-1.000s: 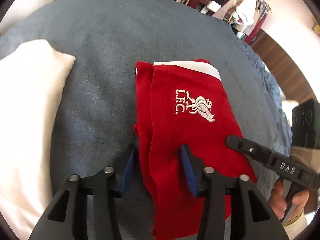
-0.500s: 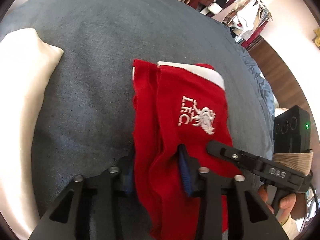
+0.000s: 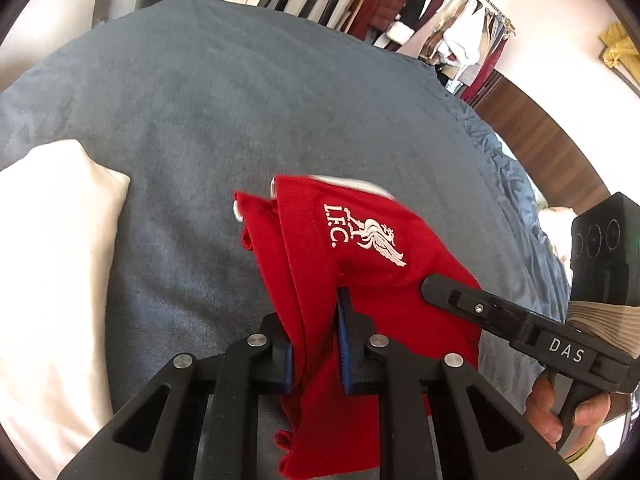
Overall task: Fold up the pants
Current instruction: 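Lift the red LFC shorts with both grippers and carry them onto the white folded stack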
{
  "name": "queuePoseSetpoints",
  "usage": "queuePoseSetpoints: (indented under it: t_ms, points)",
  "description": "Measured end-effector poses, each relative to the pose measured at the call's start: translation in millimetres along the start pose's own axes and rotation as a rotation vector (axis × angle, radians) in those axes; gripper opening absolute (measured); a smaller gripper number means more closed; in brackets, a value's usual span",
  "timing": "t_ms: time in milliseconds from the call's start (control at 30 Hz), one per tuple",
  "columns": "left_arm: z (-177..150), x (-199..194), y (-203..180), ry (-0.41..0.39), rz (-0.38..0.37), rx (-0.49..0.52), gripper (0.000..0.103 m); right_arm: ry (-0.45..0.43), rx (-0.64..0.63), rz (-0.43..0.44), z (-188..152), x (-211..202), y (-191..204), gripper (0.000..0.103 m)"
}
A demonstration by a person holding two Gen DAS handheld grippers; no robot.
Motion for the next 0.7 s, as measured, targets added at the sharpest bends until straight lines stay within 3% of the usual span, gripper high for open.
queuePoseSetpoints:
  t_ms: [333, 700]
  points:
    - [11, -39, -8, -0.049, 0.015, 0.04, 0.017, -0.036, -0.032, 0.014, 5, -26, 23, 0.006]
    - [15, -112, 26, -0.108, 0.1, 0.051, 0.017, -0.045, -0.119, 0.071, 1, -30, 93, 0.006]
Point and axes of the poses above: each gripper's, at about its wrist camera, not at the fingertips, and x roughly the way its jaws point, y to its left, z to its top, the point moved 1 cm from there along x, roughly the way its jaws point, and after that the axes turned 11 degrees about x, right-handed, at the moved point
